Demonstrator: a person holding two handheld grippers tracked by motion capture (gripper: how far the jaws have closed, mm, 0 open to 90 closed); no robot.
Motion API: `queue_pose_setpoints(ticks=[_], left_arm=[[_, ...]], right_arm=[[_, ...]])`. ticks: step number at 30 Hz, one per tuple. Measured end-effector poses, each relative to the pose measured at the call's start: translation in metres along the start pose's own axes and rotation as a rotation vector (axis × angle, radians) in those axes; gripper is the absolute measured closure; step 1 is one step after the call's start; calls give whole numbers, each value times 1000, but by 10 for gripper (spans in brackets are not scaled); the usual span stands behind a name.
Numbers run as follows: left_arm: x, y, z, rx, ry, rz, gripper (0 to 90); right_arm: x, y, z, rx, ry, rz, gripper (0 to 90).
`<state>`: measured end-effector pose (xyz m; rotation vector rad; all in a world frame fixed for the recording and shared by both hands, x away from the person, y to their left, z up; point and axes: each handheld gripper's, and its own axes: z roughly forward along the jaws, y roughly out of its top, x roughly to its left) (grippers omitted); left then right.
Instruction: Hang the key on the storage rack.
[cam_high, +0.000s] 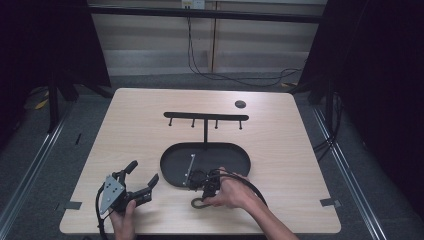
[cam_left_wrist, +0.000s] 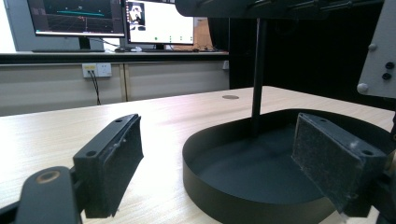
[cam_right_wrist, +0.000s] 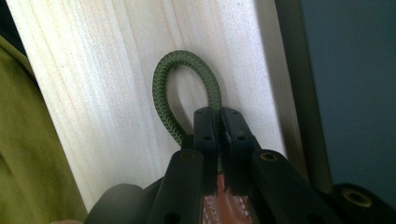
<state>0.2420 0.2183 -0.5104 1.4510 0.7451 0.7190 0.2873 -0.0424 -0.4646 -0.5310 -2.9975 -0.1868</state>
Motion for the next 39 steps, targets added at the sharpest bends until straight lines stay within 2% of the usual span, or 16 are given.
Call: queue_pose_setpoints(ticks=[5, 8, 11, 13, 17, 19, 21, 22, 30, 32, 34, 37, 39], left_arm=[[0, 0, 0, 2, -1, 2, 158], [0, 0, 0, 2, 0, 6, 158], [0, 0, 0, 2, -2, 5, 158], [0, 0, 0, 1, -2, 5, 158], [0, 0, 0, 2, 1, 8, 158], [0, 0, 0, 3, 2, 6, 158], [0, 0, 0, 4, 3, 6, 158], [0, 0, 0, 4, 2, 6, 158], [0, 0, 0, 3, 5, 8, 158], [0, 0, 0, 4, 1, 4, 158], [0, 0, 0, -2, 1, -5, 158], [0, 0, 0, 3, 1, 4, 158], [0, 0, 0, 4, 2, 4, 158]], right_arm=[[-5, 2, 1, 12, 35, 9, 856], [-7, 2, 1, 7, 45, 18, 856], [-7, 1, 0, 12, 42, 6, 856], [-7, 0, -5, 24, 35, 9, 856], [-8, -2, -11, 4, 36, 11, 856], [-10, -3, -20, 15, 41, -5, 856], [-11, -5, -26, -15, 35, 0, 857], [-12, -5, -30, -9, 42, -7, 857], [-17, -7, -45, -37, 50, 23, 857], [-19, -8, -49, -63, 48, 36, 857], [-20, -7, -53, -57, 46, 37, 857], [-20, -7, -59, -43, 57, 32, 857], [-21, -7, -63, -43, 51, 46, 857]])
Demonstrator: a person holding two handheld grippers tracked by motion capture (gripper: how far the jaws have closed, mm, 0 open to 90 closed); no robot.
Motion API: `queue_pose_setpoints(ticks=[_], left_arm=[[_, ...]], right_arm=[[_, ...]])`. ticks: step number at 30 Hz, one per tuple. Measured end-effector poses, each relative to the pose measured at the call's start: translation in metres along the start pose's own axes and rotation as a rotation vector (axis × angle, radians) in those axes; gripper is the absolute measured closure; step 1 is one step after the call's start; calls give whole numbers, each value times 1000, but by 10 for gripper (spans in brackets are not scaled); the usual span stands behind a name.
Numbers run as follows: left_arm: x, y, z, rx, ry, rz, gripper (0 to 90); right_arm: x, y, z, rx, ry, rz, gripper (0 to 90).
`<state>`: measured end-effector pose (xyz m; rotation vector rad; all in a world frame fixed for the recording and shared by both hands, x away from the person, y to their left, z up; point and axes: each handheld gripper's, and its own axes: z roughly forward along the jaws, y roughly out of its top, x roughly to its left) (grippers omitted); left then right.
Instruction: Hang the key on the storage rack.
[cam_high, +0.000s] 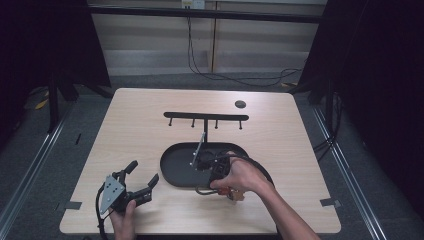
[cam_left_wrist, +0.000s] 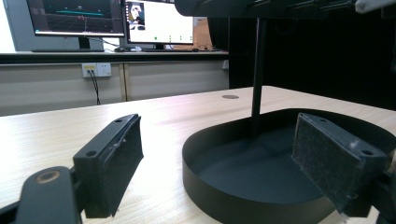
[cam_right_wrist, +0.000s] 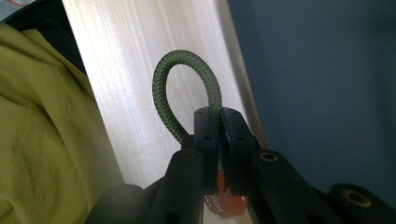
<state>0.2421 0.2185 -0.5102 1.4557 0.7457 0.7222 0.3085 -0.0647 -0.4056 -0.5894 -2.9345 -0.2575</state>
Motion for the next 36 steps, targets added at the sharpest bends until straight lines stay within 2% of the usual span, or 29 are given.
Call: queue_pose_setpoints(ticks=[4, 6, 12, 17, 36], left_arm=[[0, 0, 0, 0, 0, 2, 158], [0, 0, 0, -1, -1, 1, 158], [0, 0, 0, -1, -1, 1, 158], [0, 0, 0, 0, -1, 1, 158], [0, 0, 0, -1, 2, 3, 158]], right_arm=[[-3, -2, -12, -38, -2, 25, 857], [-4, -3, -17, -41, -12, 13, 857], [-4, -4, -30, -29, -17, 17, 857], [-4, -3, -37, -5, -21, -2, 857], [-8, -4, -65, -13, -49, -23, 857]])
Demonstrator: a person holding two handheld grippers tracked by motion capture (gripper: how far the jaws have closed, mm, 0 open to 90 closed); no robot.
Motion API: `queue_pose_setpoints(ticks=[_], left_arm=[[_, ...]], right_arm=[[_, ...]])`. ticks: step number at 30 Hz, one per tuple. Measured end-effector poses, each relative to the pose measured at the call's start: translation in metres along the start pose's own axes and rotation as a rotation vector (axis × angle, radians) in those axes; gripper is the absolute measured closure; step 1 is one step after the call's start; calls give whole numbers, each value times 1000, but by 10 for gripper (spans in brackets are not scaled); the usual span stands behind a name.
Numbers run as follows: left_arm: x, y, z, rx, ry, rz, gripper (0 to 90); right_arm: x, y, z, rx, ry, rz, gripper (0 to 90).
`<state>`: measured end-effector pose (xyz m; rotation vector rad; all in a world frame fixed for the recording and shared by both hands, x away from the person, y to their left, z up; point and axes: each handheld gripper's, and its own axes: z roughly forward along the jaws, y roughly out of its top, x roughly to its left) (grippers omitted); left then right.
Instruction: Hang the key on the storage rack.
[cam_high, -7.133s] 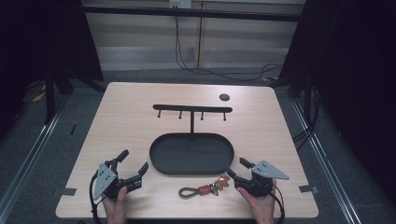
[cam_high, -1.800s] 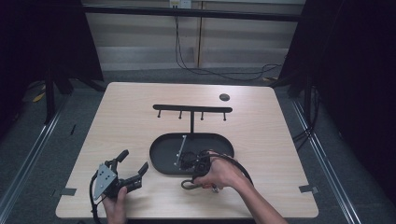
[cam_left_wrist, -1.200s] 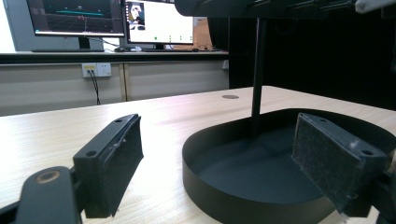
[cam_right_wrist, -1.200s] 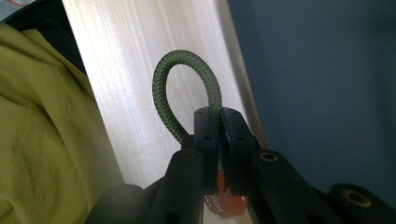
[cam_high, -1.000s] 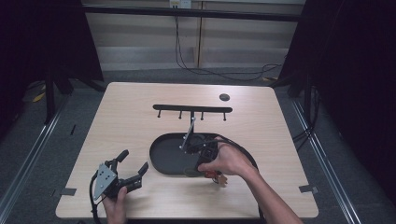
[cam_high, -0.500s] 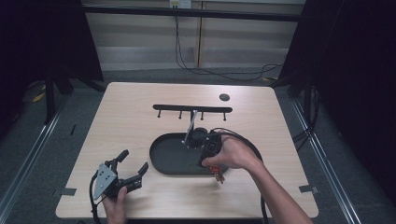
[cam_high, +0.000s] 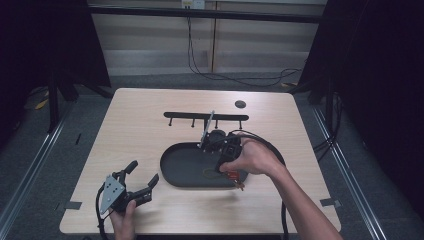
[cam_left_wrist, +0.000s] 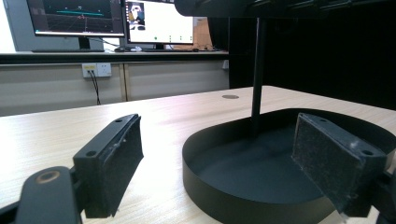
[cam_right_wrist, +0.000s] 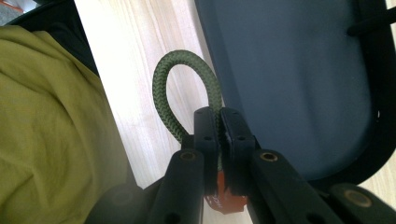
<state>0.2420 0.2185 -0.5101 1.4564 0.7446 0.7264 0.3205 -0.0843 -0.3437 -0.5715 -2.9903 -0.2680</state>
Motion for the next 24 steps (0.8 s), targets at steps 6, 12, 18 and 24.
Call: queue_pose_setpoints(ticks=[6, 12, 18, 24], left_arm=[[0, 0, 0, 0, 1, 0, 158], [0, 0, 0, 0, 1, 0, 158], [0, 0, 0, 0, 0, 1, 158], [0, 0, 0, 0, -2, 1, 158]], right_arm=[[-1, 1, -8, 1, -8, 5, 856], [-4, 2, -20, -7, -20, 1, 856], [-8, 7, -28, -17, -35, 3, 856], [-13, 12, -34, -25, -48, -3, 856]])
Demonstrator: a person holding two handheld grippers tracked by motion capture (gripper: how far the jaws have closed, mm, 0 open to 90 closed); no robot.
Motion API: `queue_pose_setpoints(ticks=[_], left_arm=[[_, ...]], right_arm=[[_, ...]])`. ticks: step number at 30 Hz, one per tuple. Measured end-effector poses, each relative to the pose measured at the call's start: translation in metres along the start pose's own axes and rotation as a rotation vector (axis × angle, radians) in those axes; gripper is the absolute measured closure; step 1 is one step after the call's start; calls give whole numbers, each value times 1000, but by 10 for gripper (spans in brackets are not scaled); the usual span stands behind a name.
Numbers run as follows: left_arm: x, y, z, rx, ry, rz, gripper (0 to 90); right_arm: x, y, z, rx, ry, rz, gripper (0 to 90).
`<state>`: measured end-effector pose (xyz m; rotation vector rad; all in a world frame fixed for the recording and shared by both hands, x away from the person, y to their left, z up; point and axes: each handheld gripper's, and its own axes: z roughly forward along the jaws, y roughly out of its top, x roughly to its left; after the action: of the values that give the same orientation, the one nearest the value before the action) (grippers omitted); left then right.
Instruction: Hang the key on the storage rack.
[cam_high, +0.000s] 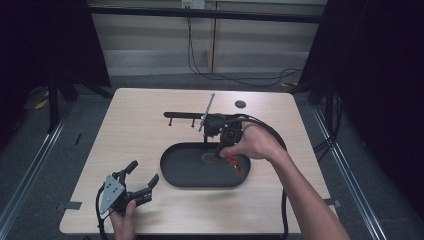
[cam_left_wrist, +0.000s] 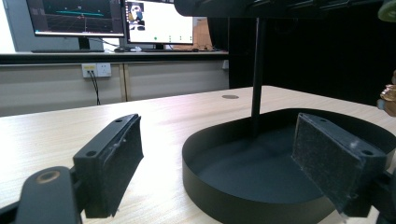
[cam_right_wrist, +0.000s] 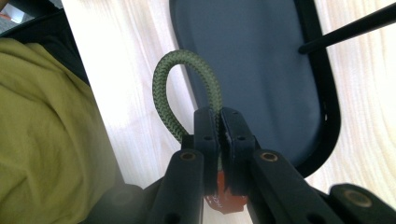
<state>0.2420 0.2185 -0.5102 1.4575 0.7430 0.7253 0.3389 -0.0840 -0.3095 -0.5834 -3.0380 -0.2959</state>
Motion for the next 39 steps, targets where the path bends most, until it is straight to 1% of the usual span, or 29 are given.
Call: queue_pose_setpoints(ticks=[6, 8, 13, 14, 16, 20, 25, 29, 30, 33, 34, 36, 39], left_arm=[[0, 0, 0, 0, 1, -1, 158], [0, 0, 0, 1, 1, 0, 158], [0, 0, 0, 0, -1, 0, 158], [0, 0, 0, 0, -1, 0, 158], [0, 0, 0, 0, -3, -1, 158], [0, 0, 0, -2, -6, -1, 157], [0, 0, 0, -2, -6, -1, 158], [0, 0, 0, -5, -6, -2, 157], [0, 0, 0, -7, -5, -6, 158], [0, 0, 0, -8, -4, -6, 158], [0, 0, 0, -6, -4, -6, 157], [-1, 0, 1, -10, -5, -11, 158], [-1, 0, 1, -9, -4, -10, 158]], right_arm=[[-7, 5, -3, -5, 2, -3, 856], [-11, 7, -4, 3, -4, -4, 856], [-19, 13, -12, -31, -15, 6, 856], [-20, 14, -15, -30, -19, 5, 856], [-25, 16, -20, -39, -42, 22, 856], [-35, 18, -22, -33, -51, 54, 856], [-43, 19, -28, -45, -57, 66, 856], [-47, 21, -31, -37, -66, 77, 856], [-49, 21, -31, -42, -67, 74, 855], [-54, 22, -31, -39, -76, 94, 855], [-56, 22, -31, -47, -80, 93, 854], [-57, 23, -30, -48, -89, 109, 854], [-60, 25, -29, -56, -90, 113, 854]])
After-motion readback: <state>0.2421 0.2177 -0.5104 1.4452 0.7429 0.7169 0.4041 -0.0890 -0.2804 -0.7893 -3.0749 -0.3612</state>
